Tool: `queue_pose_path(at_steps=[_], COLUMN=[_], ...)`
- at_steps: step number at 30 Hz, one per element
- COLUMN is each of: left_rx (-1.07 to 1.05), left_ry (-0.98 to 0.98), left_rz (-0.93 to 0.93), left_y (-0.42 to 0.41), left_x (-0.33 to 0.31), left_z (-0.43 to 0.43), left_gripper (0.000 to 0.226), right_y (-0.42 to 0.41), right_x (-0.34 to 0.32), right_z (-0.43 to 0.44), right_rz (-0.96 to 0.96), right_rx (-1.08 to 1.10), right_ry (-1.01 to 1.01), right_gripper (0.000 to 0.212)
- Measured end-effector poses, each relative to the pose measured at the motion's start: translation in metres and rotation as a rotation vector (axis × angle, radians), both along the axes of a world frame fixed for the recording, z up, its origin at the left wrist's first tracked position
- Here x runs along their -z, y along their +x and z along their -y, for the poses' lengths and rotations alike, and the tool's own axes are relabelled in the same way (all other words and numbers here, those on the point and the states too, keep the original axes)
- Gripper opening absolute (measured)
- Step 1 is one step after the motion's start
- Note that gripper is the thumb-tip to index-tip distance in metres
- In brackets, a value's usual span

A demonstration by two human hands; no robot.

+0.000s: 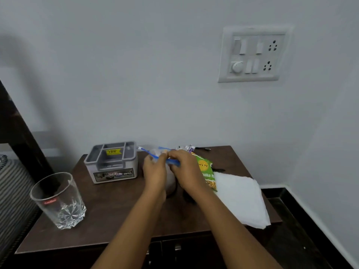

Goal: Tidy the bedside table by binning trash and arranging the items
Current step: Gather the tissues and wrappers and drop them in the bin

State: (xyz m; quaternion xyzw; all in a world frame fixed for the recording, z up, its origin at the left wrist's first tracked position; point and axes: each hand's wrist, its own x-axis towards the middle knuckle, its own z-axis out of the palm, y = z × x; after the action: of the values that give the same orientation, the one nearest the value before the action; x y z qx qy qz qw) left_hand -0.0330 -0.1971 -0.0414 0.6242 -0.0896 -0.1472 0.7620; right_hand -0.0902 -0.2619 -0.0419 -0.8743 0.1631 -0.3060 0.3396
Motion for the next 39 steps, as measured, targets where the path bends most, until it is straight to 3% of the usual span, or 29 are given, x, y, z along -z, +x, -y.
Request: queue_pose_path(at_steps=[3,6,10,14,16,19,20,22,23,26,29,30,33,35,39], left_rx=[0.043,0.244,0.569,0.817,1.013,1.292,1.356,1.318,1.273,1.097,0.739,0.6,0.228,0.106,0.216], left_ry=[-0.055,-0.151,-0.211,-0.028,0.079,0.251,0.331,0.525,0.561,0.401,0.241,0.227,0.333,0.43,0.635], left_rz=[0.119,0.206,0.097,-0.077,-0.067,0.073,0.107,0.148,0.159,0.284,0.42,0.459,0.506,0.468,0.328], left_y=[-0.043,-0.11,-0.21,-0.318,-0.364,-0.402,-0.406,-0.4,-0.39,-0.345,-0.272,-0.238,-0.132,-0.075,-0.013], left_x=[-0.023,-0.04,-0.01,0.048,0.075,0.1,0.105,0.118,0.117,0.087,0.051,0.042,0.028,0.019,0.022], left_z=[-0.02,-0.032,-0.021,-0.002,0.01,0.026,0.028,0.026,0.025,0.021,0.008,0.006,0.004,0.005,0.022], left_gripper=[0.015,0.017,0.027,0.056,0.058,0.033,0.05,0.093,0.095,0.064,0.036,0.032,0.027,0.029,0.039], right_y=[-0.048,-0.123,-0.246,-0.37,-0.42,-0.481,-0.499,-0.509,-0.517,-0.486,-0.396,-0.362,-0.265,-0.205,-0.112], right_x=[-0.015,-0.022,0.001,0.034,0.06,0.107,0.123,0.14,0.161,0.173,0.115,0.09,0.052,0.038,0.03], right_z=[-0.018,-0.031,-0.031,-0.039,-0.038,-0.031,-0.03,-0.025,-0.017,-0.001,0.0,0.002,0.017,0.027,0.043], right_rz=[0.188,0.268,0.225,0.095,0.033,-0.063,-0.197,-0.316,-0.304,-0.318,-0.136,-0.048,0.063,0.056,-0.053], right_rx=[0.025,0.112,0.325,0.637,0.801,1.023,1.051,1.089,1.093,1.11,0.925,0.872,0.564,0.451,0.336], right_ry=[0.08,0.154,0.176,0.137,0.19,0.322,0.334,0.318,0.323,0.369,0.331,0.361,0.424,0.482,0.634], right_gripper=[0.036,0.052,0.065,0.056,0.056,0.083,0.086,0.073,0.066,0.094,0.044,0.037,0.026,0.025,0.035])
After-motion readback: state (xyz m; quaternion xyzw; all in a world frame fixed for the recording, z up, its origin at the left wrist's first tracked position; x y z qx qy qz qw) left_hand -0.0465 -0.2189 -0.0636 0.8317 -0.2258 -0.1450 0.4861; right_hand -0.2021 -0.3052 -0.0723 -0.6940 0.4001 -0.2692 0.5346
